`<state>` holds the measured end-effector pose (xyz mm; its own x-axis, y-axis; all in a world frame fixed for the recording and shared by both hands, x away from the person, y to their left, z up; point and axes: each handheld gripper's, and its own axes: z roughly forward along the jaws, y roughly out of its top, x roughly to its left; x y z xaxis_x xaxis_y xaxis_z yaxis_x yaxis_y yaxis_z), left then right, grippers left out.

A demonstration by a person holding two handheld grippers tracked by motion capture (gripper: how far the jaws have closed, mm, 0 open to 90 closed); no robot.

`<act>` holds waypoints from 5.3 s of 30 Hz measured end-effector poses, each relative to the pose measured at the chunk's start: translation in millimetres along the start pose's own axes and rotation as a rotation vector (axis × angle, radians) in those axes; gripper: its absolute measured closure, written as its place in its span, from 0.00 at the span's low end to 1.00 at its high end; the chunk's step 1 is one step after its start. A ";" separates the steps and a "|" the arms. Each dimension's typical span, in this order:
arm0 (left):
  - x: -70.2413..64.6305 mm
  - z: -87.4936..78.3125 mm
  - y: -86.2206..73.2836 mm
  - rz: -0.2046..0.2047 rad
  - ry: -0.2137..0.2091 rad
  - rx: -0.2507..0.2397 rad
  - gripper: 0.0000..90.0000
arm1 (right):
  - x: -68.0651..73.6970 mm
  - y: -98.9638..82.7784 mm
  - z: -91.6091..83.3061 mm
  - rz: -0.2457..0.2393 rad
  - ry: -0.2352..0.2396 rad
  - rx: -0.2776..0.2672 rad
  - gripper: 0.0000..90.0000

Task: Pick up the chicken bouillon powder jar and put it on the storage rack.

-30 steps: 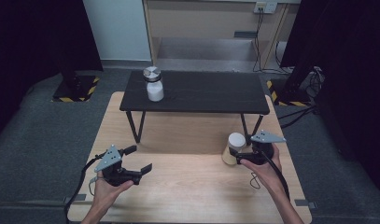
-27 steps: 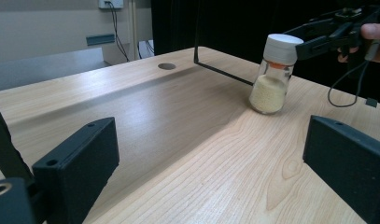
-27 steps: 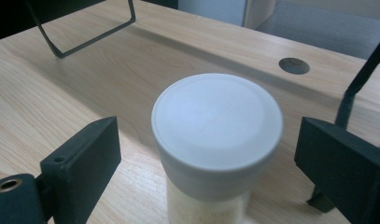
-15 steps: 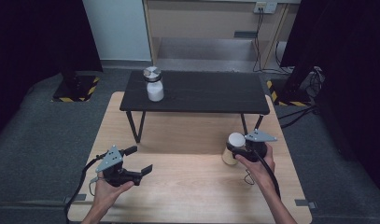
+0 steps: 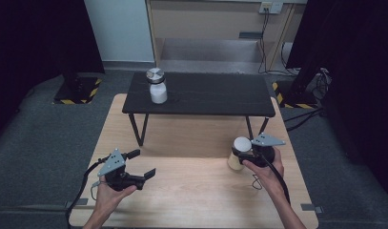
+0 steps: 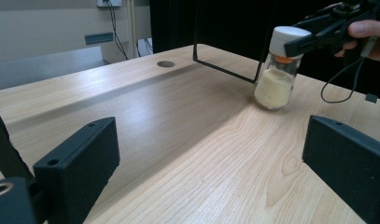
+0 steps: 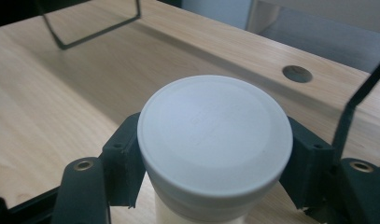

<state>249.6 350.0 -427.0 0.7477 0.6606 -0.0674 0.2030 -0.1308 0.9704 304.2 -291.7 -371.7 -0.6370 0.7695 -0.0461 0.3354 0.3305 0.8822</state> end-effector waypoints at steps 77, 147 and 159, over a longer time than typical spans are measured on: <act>0.1 -7.5 -7.8 -0.023 0.019 0.002 0.04 | -60.2 240.4 -34.5 -0.009 0.047 -0.072 0.38; -6.3 -5.8 -3.8 0.004 0.003 0.012 0.04 | -38.6 147.7 -81.3 -0.092 0.247 -0.248 0.09; -8.9 -6.0 -3.3 0.003 0.002 0.005 0.04 | -34.0 89.0 -69.1 -0.091 0.294 -0.245 0.09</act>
<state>238.5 349.0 -428.2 0.7472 0.6616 -0.0638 0.2035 -0.1363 0.9695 307.7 -326.2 -259.2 -0.8401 0.5419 -0.0241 0.1159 0.2227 0.9680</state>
